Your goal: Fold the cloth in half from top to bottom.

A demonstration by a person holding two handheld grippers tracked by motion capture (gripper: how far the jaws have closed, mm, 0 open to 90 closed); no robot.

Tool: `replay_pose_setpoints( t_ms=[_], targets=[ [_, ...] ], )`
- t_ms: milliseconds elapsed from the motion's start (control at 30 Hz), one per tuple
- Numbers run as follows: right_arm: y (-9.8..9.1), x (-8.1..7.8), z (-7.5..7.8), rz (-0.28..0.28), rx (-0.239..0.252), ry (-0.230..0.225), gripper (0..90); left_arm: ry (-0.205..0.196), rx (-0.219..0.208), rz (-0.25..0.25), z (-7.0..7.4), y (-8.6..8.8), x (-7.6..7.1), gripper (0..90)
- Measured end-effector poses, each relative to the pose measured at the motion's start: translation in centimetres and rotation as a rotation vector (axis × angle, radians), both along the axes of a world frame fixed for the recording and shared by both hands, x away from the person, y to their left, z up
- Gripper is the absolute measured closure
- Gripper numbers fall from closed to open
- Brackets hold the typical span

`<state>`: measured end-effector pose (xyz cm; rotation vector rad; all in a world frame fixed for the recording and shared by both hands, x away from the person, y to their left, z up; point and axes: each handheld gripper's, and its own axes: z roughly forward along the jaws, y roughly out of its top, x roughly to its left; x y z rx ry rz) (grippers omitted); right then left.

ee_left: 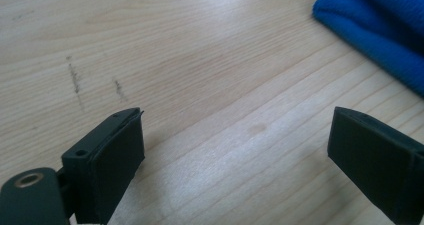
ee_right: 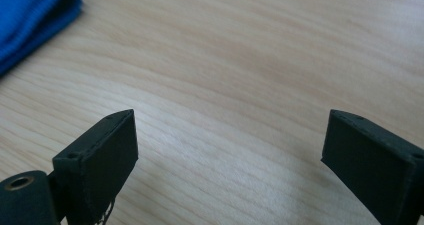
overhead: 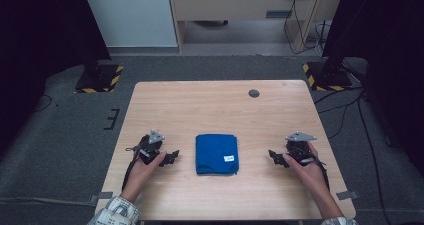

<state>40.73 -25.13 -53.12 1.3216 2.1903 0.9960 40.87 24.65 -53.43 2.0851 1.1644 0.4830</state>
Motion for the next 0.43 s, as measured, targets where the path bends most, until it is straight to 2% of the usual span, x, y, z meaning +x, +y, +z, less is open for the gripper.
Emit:
replay_pose_setpoints(
  t_ms=[100,200,433],
  targets=[
    [0.04,0.13,-0.63,-0.007,-0.035,0.018,7.5,0.004,0.008,0.012,-0.22,0.19,0.07,7.2],
    [0.07,0.20,-0.76,-0.013,-0.040,0.021,6.7,0.002,0.021,0.013,-0.23,0.13,0.03,7.0],
    [0.13,0.26,-0.76,-0.021,-0.042,0.030,4.7,0.004,0.022,0.018,-0.24,0.17,-0.07,6.1]
  ],
)
